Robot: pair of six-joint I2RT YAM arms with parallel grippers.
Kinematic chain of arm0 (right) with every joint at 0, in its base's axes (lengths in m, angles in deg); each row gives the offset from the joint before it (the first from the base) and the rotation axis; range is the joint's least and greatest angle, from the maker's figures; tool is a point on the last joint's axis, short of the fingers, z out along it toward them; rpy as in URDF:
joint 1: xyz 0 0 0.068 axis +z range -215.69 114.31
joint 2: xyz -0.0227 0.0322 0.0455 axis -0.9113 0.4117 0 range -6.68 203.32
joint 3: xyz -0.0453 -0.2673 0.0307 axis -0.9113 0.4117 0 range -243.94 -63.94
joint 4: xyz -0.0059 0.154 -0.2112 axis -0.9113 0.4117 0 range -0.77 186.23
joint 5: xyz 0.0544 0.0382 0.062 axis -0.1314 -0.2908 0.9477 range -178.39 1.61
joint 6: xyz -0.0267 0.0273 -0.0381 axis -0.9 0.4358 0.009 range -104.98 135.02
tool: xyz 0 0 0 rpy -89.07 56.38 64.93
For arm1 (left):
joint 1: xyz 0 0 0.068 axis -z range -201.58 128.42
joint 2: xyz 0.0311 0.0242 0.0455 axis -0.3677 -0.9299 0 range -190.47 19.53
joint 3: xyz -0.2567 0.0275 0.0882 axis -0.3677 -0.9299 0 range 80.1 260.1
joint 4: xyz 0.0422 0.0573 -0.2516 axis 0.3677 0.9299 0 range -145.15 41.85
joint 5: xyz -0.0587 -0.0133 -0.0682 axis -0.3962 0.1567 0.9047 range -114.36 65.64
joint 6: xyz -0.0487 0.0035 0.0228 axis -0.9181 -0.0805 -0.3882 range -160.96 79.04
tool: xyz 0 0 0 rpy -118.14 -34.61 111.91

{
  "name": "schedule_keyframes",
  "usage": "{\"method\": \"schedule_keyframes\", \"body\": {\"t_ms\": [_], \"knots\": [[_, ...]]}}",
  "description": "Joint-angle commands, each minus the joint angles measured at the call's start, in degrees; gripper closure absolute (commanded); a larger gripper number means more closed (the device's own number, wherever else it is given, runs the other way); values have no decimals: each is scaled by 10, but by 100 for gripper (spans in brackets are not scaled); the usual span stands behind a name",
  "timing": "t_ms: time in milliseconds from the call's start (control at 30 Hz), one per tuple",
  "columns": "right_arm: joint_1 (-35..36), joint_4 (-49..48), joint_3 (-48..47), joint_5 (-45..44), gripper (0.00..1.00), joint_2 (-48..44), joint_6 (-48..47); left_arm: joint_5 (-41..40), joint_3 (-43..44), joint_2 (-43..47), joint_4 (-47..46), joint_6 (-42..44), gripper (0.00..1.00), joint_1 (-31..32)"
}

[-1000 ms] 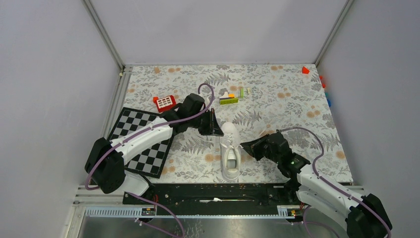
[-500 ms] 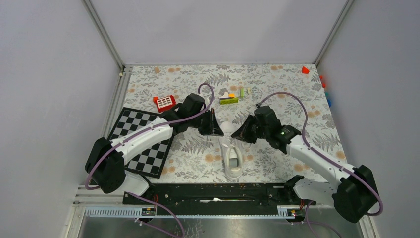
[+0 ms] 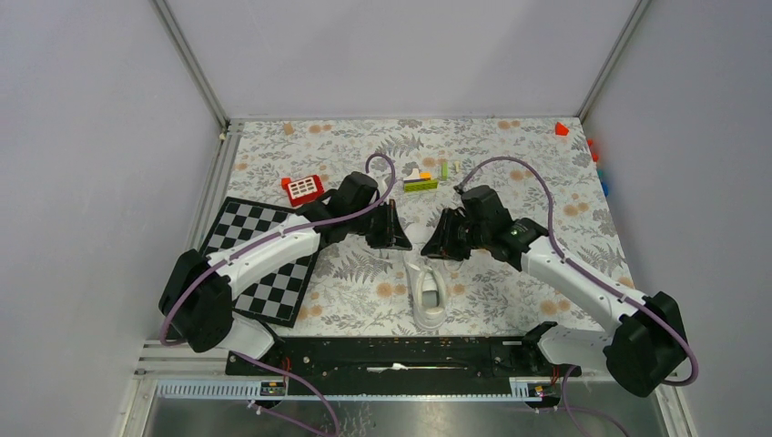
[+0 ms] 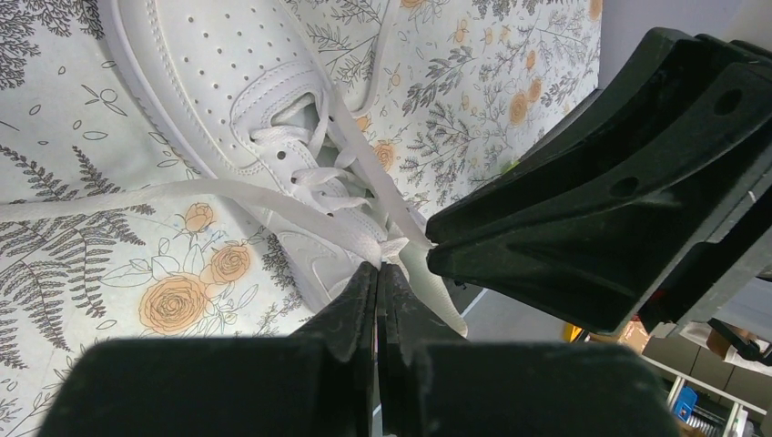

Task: Tie the shoes
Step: Cross the shoelace with the shoelace.

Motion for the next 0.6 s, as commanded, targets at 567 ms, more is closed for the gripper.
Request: {"method": "schedule_keyframes", "body": {"t_ms": [567], "knots": [[-2, 4, -61, 15, 78, 73, -41, -6, 17, 13, -19, 3, 100, 2]]}}
